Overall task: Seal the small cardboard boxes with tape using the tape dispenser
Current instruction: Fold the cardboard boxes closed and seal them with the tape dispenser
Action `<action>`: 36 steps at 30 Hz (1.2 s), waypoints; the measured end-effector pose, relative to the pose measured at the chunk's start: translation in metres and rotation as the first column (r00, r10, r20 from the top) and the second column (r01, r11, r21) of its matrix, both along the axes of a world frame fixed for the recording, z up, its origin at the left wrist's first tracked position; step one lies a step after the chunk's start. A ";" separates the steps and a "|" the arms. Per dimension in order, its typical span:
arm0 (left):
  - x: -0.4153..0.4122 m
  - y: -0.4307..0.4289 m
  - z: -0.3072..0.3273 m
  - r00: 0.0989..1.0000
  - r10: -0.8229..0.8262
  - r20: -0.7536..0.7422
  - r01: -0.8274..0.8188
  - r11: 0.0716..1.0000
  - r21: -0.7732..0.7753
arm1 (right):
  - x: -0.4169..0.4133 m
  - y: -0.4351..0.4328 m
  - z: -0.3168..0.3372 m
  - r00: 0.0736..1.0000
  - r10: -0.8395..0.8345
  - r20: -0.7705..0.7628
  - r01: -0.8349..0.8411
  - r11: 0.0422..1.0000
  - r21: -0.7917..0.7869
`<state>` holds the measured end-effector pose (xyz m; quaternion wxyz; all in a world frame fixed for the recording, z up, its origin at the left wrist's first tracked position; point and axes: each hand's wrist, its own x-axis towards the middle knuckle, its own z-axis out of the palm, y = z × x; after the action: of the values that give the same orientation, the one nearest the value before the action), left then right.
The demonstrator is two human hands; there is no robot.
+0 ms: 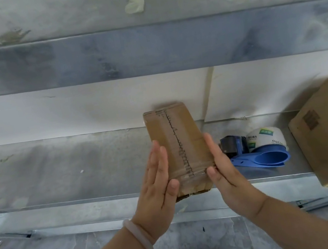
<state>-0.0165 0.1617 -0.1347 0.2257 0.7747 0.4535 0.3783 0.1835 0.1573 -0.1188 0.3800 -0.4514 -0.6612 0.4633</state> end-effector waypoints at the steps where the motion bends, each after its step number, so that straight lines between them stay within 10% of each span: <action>1: 0.007 -0.004 -0.002 0.995 0.040 0.095 -0.033 0.997 -0.071 | -0.006 -0.005 0.000 0.994 -0.062 -0.095 0.056 0.996 -0.064; 5: 0.021 -0.006 -0.007 0.951 0.162 0.263 -0.116 0.977 -0.181 | -0.025 -0.010 0.003 0.923 -0.320 -0.213 0.267 0.932 -0.244; 12: 0.024 -0.008 -0.005 0.922 0.157 0.354 -0.093 0.977 -0.190 | -0.020 -0.007 0.003 0.923 -0.310 -0.229 0.237 0.925 -0.297; 23: 0.004 0.007 -0.006 0.952 0.236 -0.196 -0.198 0.961 0.194 | -0.003 0.005 -0.004 0.919 -0.182 0.350 0.195 0.981 0.000; 29: 0.007 -0.001 0.006 0.976 0.181 0.124 -0.161 0.974 -0.158 | -0.003 0.001 0.008 0.977 -0.133 0.167 0.160 0.974 -0.161; 36: 0.039 0.002 0.024 0.743 0.439 0.506 -0.062 0.798 -0.600 | -0.041 0.002 0.025 0.907 -0.421 0.007 0.416 0.893 -0.173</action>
<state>0.0228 0.1640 -0.1112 0.5179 0.4356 0.5457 0.4942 0.1429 0.1598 -0.0938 0.4408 -0.6069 -0.5005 0.4323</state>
